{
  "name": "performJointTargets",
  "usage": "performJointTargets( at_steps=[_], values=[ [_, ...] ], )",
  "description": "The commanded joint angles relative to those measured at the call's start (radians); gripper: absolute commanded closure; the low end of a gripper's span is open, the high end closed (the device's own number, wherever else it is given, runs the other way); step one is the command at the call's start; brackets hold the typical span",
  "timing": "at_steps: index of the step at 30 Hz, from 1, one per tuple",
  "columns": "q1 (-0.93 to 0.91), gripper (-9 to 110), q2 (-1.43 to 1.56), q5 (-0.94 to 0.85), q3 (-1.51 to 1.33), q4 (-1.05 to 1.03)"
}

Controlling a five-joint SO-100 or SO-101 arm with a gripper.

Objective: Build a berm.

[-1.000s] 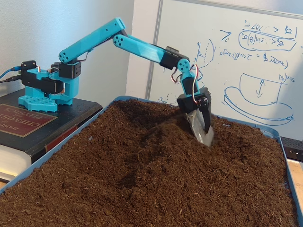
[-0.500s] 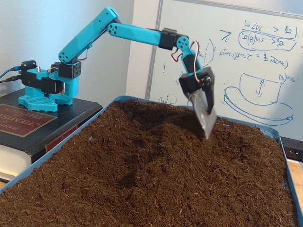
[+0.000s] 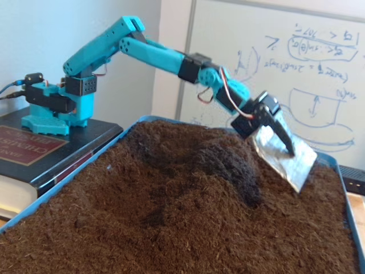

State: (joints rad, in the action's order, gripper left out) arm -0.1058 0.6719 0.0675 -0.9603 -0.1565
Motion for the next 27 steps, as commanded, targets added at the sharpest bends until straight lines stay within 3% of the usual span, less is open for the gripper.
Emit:
performJointTargets(
  at_steps=[1,6,15,27],
  values=[
    [-0.006,101,-0.014,-0.098,0.074,0.149],
    [0.008,101,-0.16,-0.133,0.089,0.25],
    [0.018,101,-0.301,-0.13,0.069,0.238],
    [0.018,101,-0.247,-0.129,0.074,-0.466]
  ],
)
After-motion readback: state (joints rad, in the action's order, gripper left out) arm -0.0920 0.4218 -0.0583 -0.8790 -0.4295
